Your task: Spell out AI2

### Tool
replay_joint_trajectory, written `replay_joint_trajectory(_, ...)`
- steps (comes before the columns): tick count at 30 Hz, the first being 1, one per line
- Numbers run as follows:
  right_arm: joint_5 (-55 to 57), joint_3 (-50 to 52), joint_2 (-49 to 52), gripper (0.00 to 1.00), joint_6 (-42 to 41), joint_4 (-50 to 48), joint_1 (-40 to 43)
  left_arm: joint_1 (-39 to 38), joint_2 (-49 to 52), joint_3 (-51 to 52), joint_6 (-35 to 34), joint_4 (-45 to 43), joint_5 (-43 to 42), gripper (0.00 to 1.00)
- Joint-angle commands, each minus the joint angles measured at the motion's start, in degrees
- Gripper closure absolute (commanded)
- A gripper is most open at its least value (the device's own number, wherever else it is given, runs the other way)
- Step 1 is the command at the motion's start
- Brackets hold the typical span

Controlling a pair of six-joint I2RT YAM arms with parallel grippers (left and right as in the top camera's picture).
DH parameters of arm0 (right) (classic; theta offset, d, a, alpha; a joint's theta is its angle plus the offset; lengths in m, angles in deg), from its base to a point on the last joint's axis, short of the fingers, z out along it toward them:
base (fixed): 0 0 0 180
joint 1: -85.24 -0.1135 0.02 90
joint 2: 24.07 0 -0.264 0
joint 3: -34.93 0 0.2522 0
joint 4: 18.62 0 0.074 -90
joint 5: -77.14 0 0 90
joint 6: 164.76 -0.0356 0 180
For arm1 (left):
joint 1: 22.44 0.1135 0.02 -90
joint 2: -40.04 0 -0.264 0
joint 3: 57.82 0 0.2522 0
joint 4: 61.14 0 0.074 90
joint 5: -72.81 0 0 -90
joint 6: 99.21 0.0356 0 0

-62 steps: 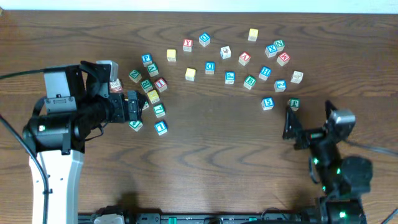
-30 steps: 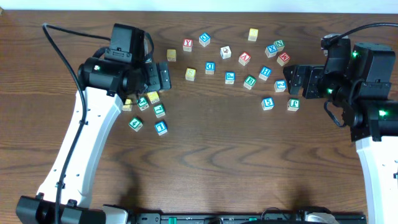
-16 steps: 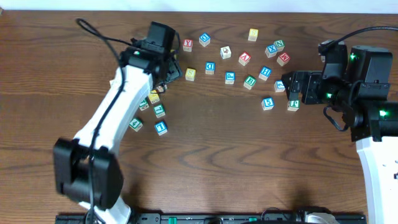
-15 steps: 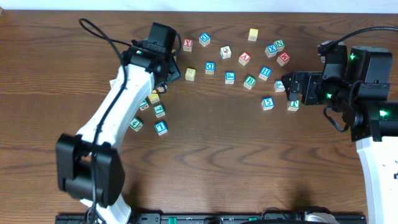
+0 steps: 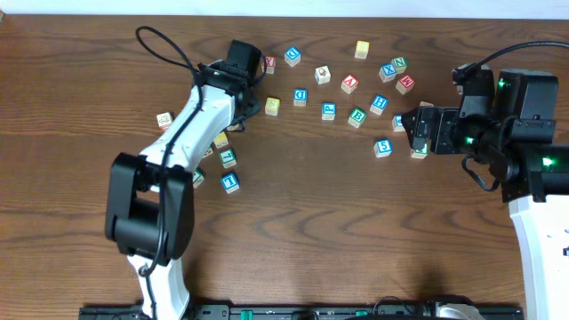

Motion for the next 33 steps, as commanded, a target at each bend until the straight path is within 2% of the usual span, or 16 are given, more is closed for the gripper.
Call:
replay_joint_trajectory(1, -0.1, -1.3, -0.3, 0.01, 0.7, 0.3, 0.2, 0.2, 2.1, -0.6, 3.7, -1.3, 1.8, 0.4)
replay_joint_trajectory(6, -0.1, -1.3, -0.3, 0.01, 0.7, 0.3, 0.2, 0.2, 4.1, -0.6, 4.8, -3.9, 2.1, 0.4)
replay_joint_trajectory(14, 0.1, -1.3, -0.3, 0.01, 0.7, 0.3, 0.2, 1.0, 4.9, -0.6, 4.7, -3.1, 4.2, 0.42)
replay_joint_trajectory(23, 0.1, -1.3, -0.3, 0.01, 0.7, 0.4, 0.2, 1.3, 4.9, 0.2, -1.1, -2.8, 4.1, 0.45)
replay_joint_trajectory(33, 0.1, -0.4, -0.3, 0.01, 0.7, 1.0, 0.2, 1.3, 6.9, 0.3, -1.1, -4.0, 3.5, 0.44)
